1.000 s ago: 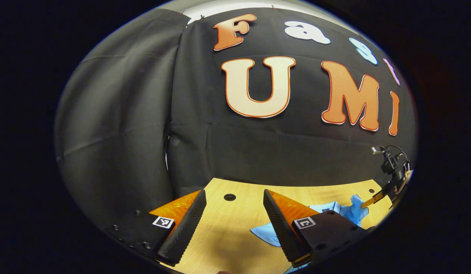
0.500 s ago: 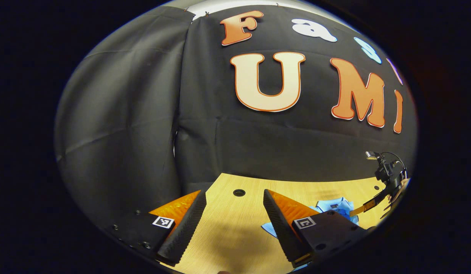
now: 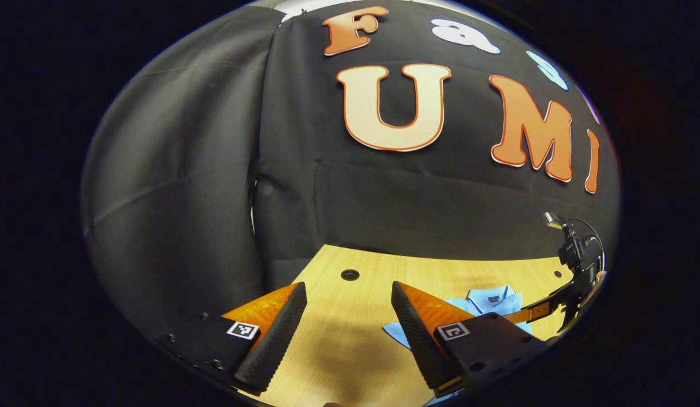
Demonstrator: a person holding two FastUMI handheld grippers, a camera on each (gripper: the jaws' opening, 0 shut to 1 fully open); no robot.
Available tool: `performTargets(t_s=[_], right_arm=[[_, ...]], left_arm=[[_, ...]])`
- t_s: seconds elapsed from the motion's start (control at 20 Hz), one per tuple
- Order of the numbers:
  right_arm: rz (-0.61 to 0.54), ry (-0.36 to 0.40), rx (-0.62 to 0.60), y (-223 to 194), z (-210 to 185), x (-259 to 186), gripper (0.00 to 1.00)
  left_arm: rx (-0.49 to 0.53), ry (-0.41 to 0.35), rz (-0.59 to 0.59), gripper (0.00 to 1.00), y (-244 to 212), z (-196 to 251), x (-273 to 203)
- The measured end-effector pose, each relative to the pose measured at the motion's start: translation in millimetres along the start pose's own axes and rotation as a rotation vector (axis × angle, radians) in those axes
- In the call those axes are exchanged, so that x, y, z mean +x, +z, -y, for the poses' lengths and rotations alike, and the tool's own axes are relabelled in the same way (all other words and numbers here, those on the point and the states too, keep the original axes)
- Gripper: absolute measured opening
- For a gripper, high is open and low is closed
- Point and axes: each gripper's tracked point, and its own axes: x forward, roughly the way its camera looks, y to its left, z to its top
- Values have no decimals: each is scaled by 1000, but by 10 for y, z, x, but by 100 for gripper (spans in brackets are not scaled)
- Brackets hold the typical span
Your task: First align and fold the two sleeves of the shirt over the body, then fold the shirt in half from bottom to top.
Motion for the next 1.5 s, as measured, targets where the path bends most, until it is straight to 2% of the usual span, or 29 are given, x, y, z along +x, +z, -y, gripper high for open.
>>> performTargets(t_s=[0.2, 0.4, 0.6, 0.8, 0.95, 1.2, 1.5], right_arm=[[20, 4, 9, -69, 61, -115, 98], [38, 16, 67, -157, 187, -244, 98], [35, 23, 126, -306, 367, -321, 98], [16, 10, 186, -535, 592, -370, 98], [8, -11, 216, -670, 783, -427, 98], [31, -22, 278, -739, 1006, -569, 98], [39, -44, 327, -771, 1268, -585, 98]], left_arm=[[-28, -54, -131, 98, -317, 298, 188], [-62, -90, -356, 99, -908, 546, 449], [-87, -115, -526, 99, -1338, 760, 655], [-40, -109, -657, 100, -1692, 910, 922], [-30, -96, -735, 99, -1909, 981, 1069], [-79, -55, -848, 99, -2214, 1008, 1187], [-9, -27, -868, 98, -2284, 1042, 1267]])
